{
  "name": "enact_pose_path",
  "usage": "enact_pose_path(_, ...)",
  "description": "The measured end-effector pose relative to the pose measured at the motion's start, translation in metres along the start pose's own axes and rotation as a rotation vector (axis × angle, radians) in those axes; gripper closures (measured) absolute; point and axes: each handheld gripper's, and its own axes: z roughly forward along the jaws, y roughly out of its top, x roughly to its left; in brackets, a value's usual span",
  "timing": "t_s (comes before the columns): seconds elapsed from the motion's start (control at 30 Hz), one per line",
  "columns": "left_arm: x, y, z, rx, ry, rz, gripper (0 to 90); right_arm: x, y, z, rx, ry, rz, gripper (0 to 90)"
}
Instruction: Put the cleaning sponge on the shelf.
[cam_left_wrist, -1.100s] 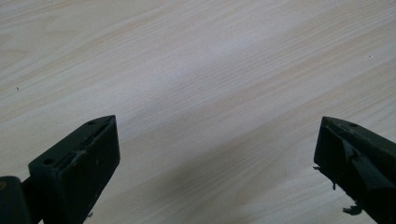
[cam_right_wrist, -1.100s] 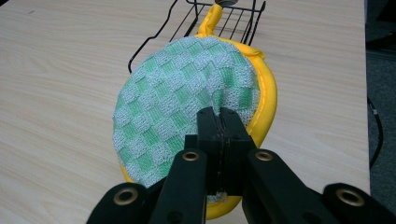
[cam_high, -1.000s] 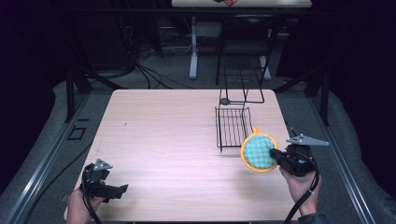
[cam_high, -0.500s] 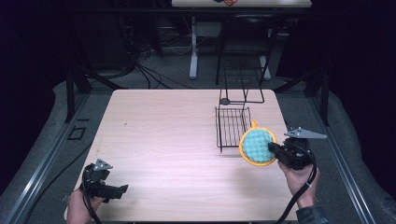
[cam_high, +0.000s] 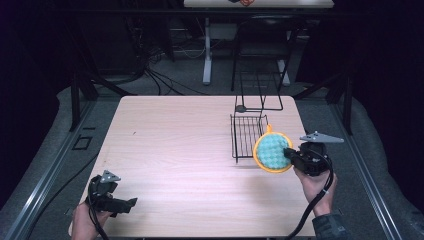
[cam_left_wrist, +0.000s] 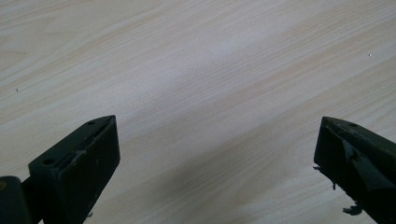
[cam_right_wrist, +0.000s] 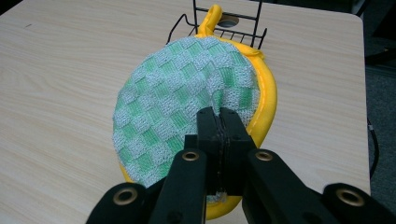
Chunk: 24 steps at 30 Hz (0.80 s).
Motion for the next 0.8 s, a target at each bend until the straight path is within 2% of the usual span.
enact_pose_path(0.8,0.0,0.0,-0.001,-0.002,0.0,0.003,0.3,-0.001,0.014,0.021,-0.003,-0.015,0.003,89.1)
